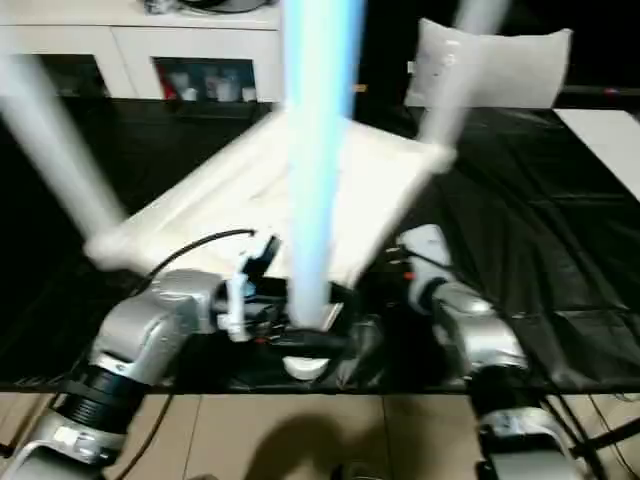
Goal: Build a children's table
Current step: Rotate table base
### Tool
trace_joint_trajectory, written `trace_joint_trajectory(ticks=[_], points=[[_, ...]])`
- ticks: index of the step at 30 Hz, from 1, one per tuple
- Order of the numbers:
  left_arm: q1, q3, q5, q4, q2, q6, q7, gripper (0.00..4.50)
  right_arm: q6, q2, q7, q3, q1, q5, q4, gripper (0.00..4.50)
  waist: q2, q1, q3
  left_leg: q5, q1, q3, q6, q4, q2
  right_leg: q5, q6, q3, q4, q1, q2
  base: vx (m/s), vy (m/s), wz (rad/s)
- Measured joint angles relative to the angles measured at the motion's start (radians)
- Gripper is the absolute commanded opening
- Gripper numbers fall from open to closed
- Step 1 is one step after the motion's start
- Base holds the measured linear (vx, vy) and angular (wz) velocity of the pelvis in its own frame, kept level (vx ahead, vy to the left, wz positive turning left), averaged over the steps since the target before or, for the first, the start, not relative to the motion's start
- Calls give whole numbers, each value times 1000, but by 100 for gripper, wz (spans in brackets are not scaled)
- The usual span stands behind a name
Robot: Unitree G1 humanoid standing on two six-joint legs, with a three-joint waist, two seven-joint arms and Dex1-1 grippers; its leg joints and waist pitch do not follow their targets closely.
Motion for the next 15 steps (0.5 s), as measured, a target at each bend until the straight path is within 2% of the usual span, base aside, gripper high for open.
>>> trace_joint_trajectory(ticks=[8,15], points=[[-6,-4,34,25,-61,-44,103,447,-22,21,88,36,9,-17,-14,450,-14,-1,0,0,-1,0,0,0,0,2,-4,0,0,0,0,0,0,0],[-7,-6,36,27,-88,-46,136,447,-53,43,86,32,5,-28,5,450,-15,-1,0,0,-1,0,0,0,1,3,-5,0,-1,0,0,0,0,0]])
